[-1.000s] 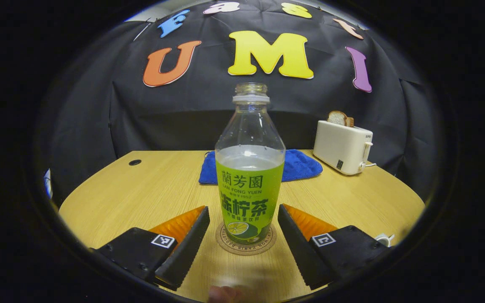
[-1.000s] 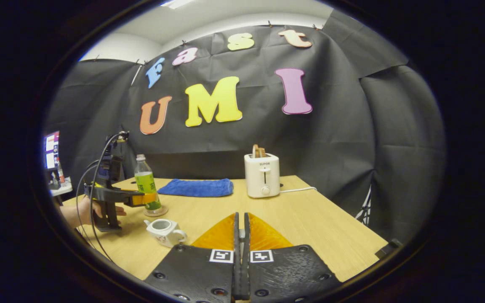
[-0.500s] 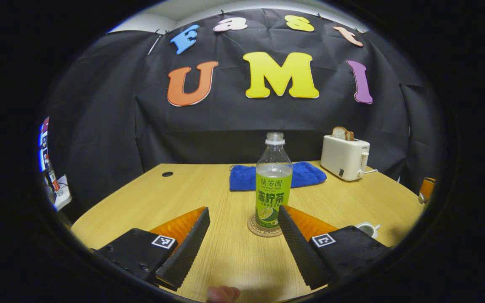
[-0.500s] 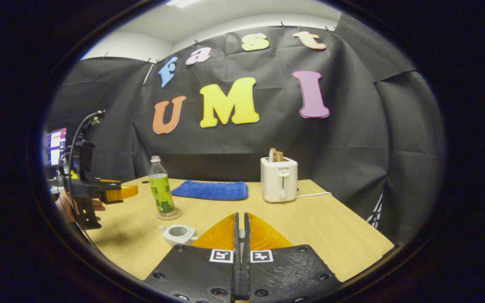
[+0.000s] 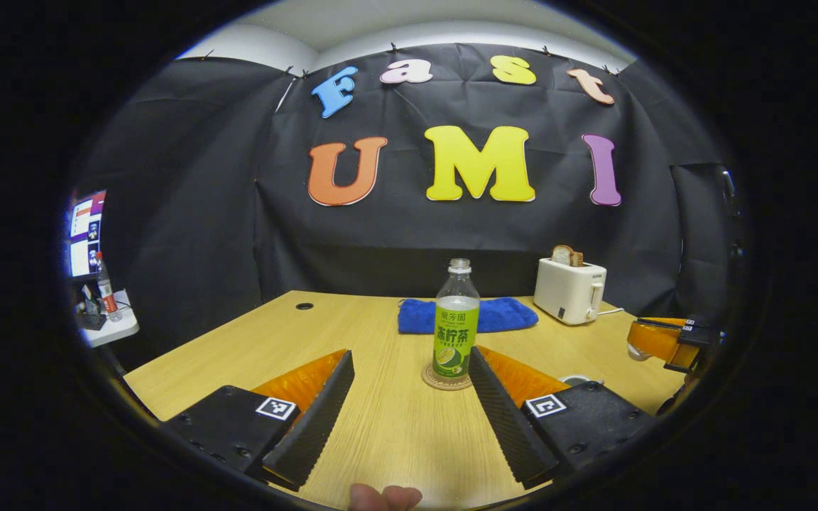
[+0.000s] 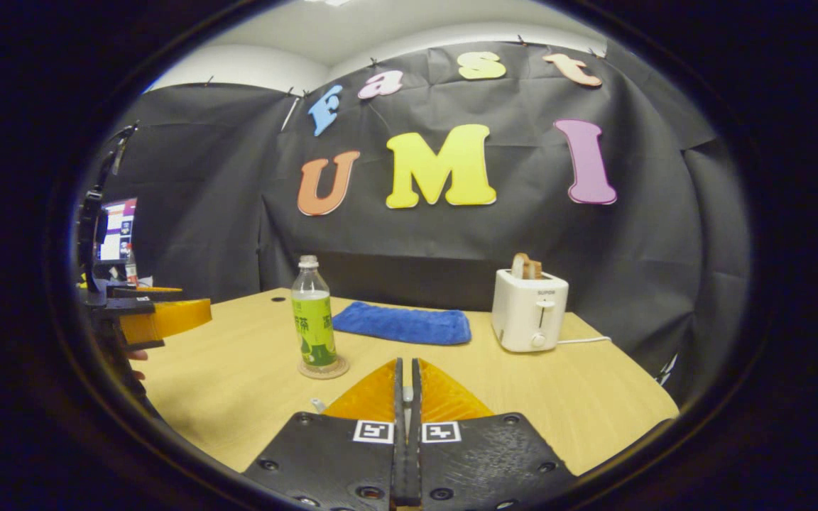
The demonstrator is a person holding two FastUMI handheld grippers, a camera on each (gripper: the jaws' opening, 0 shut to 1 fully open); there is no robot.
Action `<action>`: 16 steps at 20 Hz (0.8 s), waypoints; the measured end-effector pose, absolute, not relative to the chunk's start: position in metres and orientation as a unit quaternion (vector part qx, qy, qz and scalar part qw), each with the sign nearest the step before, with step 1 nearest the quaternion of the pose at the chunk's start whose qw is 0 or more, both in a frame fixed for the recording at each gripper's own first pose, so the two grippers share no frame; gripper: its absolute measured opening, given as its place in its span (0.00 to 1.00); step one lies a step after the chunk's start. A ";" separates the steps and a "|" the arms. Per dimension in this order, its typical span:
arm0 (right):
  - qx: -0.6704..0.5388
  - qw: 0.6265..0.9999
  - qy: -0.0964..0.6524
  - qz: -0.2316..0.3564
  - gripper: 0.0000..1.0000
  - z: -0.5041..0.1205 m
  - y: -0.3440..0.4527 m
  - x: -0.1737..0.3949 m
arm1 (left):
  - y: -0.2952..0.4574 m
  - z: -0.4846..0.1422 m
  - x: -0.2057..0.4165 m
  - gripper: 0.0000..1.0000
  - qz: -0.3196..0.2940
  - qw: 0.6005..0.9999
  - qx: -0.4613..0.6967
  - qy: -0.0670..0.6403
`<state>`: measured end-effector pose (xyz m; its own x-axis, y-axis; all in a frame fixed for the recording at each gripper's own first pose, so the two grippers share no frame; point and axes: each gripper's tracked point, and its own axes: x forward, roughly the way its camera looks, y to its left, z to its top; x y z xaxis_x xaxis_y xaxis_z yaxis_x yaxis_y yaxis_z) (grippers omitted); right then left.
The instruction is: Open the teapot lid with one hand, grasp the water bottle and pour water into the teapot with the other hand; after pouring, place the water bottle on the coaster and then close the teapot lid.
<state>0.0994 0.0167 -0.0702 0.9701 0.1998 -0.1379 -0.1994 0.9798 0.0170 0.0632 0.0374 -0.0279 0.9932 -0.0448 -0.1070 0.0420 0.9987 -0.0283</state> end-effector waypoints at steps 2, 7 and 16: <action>0.000 0.992 0.070 0.108 0.00 -0.074 0.029 0.107 | 0.049 -0.025 0.055 1.00 -0.012 0.999 -0.015 0.046; -0.009 0.988 0.078 0.130 0.00 -0.093 0.059 0.117 | 0.081 -0.010 0.037 1.00 0.016 1.000 0.006 0.018; -0.006 0.986 0.091 0.140 0.00 -0.114 0.074 0.125 | 0.096 -0.007 0.025 1.00 0.031 0.999 0.018 0.018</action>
<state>0.1249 0.0742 -0.1140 0.9442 0.2755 -0.1805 -0.2776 0.9606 0.0140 0.0253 0.0957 -0.0069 0.9975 0.0621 -0.0345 -0.0608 0.9974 0.0375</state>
